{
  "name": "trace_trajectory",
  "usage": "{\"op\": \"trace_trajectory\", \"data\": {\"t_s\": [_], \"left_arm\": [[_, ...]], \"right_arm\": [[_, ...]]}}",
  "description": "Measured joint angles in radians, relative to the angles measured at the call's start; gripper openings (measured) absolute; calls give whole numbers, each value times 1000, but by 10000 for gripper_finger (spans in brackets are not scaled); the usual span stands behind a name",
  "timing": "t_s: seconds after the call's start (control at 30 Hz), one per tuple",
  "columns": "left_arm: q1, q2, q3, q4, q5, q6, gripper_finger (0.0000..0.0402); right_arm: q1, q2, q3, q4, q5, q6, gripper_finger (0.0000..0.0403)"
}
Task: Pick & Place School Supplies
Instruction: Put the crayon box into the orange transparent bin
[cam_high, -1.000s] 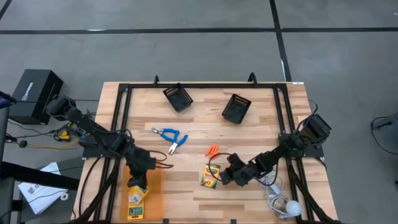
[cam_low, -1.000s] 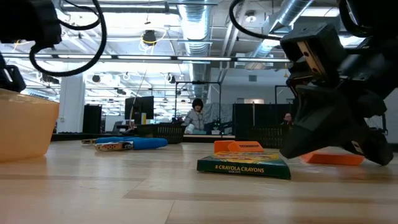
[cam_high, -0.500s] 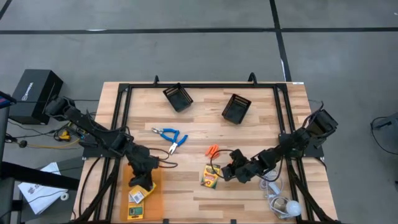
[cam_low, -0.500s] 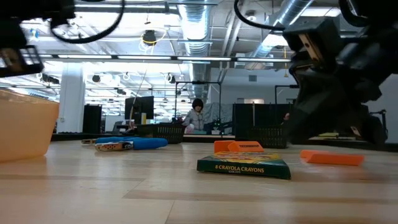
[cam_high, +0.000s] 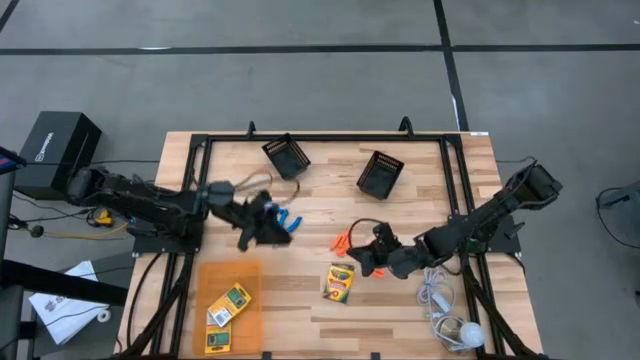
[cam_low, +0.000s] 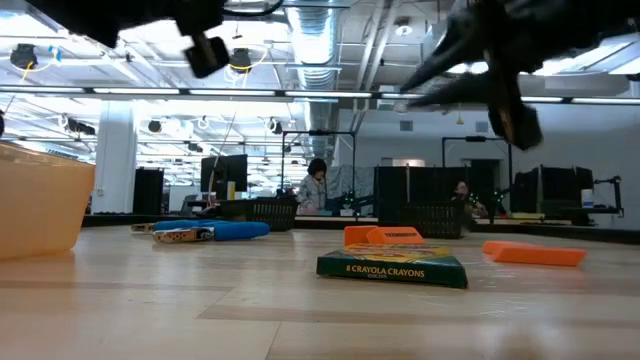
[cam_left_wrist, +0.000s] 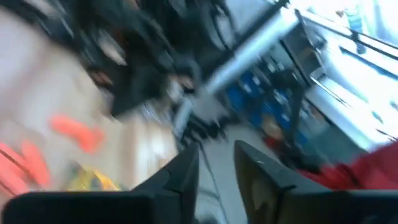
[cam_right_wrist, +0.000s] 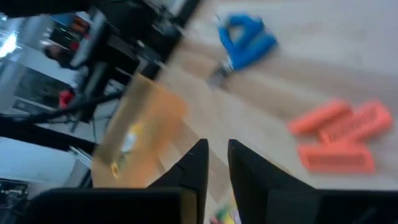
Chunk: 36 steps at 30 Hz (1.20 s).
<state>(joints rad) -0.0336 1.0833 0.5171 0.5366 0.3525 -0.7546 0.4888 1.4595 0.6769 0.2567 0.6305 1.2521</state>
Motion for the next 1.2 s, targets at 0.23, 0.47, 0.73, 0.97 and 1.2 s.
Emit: {"op": "trace_trajectory", "data": {"t_s": [0.23, 0.47, 0.73, 0.97, 1.2], "left_arm": [[120, 0, 0, 30, -72, 185, 7], [224, 56, 1, 138, -69, 290, 4], [255, 102, 0, 165, -67, 327, 7], [260, 125, 0, 179, -142, 232, 7], [221, 277, 108, 184, -25, 211, 4]], "right_arm": [[-52, -115, 0, 71, 7, -204, 7], [-100, -186, 0, 220, 16, -404, 3], [-158, -192, 0, 343, -83, -465, 7], [-240, -192, 0, 376, -103, -471, 8], [-302, -192, 1, 459, -299, -560, 8]]}}
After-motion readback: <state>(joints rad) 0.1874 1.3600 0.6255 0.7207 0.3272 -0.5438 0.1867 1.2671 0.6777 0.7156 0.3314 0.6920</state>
